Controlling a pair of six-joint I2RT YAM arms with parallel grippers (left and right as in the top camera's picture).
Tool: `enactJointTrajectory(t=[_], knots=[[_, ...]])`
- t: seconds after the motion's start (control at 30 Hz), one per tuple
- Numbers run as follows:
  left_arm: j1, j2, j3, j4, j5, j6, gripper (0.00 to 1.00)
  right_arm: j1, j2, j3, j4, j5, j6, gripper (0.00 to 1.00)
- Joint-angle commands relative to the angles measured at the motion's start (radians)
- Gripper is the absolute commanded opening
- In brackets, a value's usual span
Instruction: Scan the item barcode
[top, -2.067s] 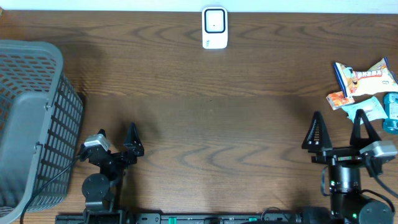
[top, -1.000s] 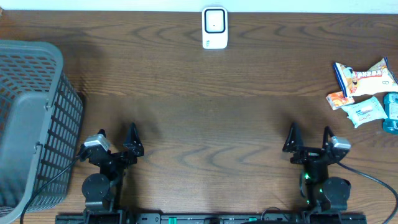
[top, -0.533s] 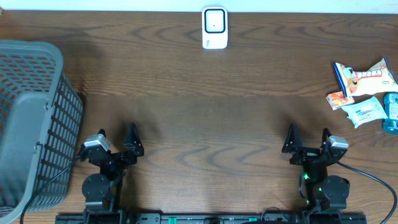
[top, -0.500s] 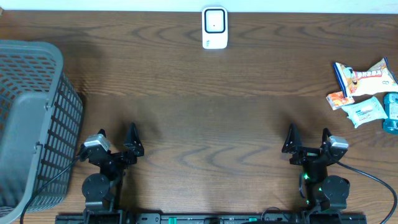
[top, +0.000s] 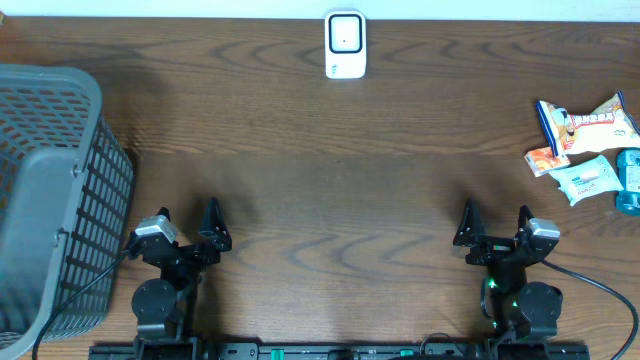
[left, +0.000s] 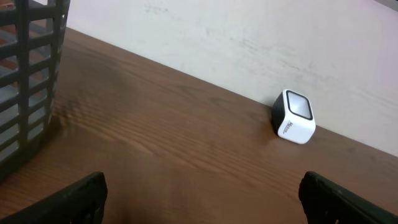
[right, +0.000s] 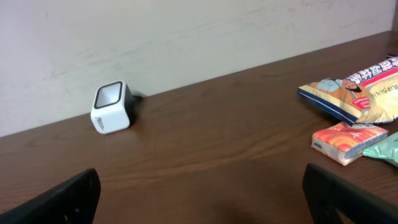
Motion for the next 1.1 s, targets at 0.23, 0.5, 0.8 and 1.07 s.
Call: enactJointTrajectory(t=[0.23, 0.5, 0.8, 1.07], knots=[[0.003, -0.016, -0.019, -0.029, 0.007, 0.003, 0.97, 0.003, -0.007, -0.001, -0.003, 0.011, -0.012, 0.99], [0.003, -0.016, -0.019, -0.039, -0.051, 0.055, 0.97, 0.003, -0.007, -0.001, -0.003, 0.011, -0.012, 0.99], [-0.058, -0.016, -0.019, -0.04, -0.061, 0.257, 0.97, 0.003, -0.007, -0.001, -0.003, 0.011, -0.012, 0.99], [-0.058, -0.016, -0.019, -0.04, -0.058, 0.258, 0.97, 0.003, -0.007, -0.001, -0.003, 0.011, -0.012, 0.99]])
